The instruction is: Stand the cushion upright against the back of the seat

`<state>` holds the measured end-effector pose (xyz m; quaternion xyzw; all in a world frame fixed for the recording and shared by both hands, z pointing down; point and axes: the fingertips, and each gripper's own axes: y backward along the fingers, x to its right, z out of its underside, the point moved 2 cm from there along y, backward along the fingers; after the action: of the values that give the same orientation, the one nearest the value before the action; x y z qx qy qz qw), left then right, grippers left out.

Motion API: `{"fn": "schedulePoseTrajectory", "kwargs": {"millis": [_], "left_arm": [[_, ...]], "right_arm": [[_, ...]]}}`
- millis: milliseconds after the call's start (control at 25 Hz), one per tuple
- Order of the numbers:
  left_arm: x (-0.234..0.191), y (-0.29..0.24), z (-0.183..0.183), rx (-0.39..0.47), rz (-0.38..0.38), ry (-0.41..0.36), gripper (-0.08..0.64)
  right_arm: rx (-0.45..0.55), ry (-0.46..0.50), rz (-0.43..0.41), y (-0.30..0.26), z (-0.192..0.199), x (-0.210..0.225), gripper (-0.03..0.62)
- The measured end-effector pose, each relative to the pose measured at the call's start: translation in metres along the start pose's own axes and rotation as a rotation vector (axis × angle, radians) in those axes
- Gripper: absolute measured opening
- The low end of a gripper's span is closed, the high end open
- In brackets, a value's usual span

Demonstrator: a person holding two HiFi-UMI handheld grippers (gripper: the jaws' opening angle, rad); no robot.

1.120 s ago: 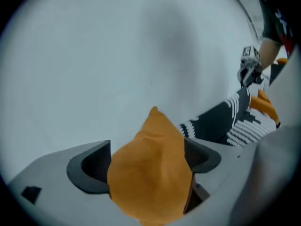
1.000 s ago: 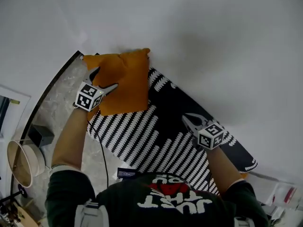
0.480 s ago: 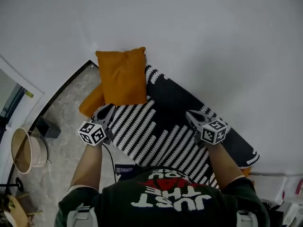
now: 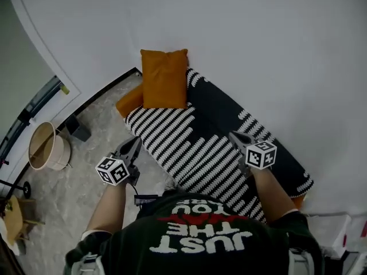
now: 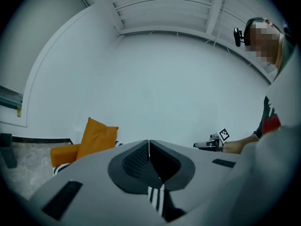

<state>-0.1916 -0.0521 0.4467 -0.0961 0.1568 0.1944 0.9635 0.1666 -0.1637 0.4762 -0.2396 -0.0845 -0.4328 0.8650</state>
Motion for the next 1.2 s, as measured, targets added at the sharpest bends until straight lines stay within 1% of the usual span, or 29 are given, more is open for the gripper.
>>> {"fn": "schedulePoseTrajectory", "kwargs": {"millis": [80, 160, 320, 480, 640, 920, 1200], "left_arm": [[0.01, 0.029, -0.006, 0.014, -0.028, -0.012, 0.015], [0.016, 0.055, -0.009, 0.034, -0.056, -0.005, 0.016], [0.018, 0.1, -0.015, 0.067, -0.091, -0.002, 0.015], [0.005, 0.138, -0.017, 0.073, -0.105, -0.002, 0.016], [-0.015, 0.167, -0.011, 0.046, -0.107, 0.011, 0.017], [-0.037, 0.187, -0.017, 0.042, -0.081, -0.002, 0.017], [-0.034, 0.186, -0.013, 0.066, -0.055, 0.025, 0.016]], "right_arm": [[0.013, -0.008, -0.023, 0.011, 0.004, -0.015, 0.021], [0.017, -0.02, -0.034, 0.021, 0.009, -0.027, 0.021], [0.007, -0.041, -0.053, 0.026, 0.017, -0.055, 0.021], [0.005, -0.019, -0.061, 0.015, 0.016, -0.084, 0.021], [0.002, 0.0, -0.037, -0.001, 0.022, -0.111, 0.021], [-0.009, 0.025, -0.019, -0.023, 0.022, -0.143, 0.021], [-0.026, 0.053, -0.004, -0.015, 0.022, -0.147, 0.021]]}}
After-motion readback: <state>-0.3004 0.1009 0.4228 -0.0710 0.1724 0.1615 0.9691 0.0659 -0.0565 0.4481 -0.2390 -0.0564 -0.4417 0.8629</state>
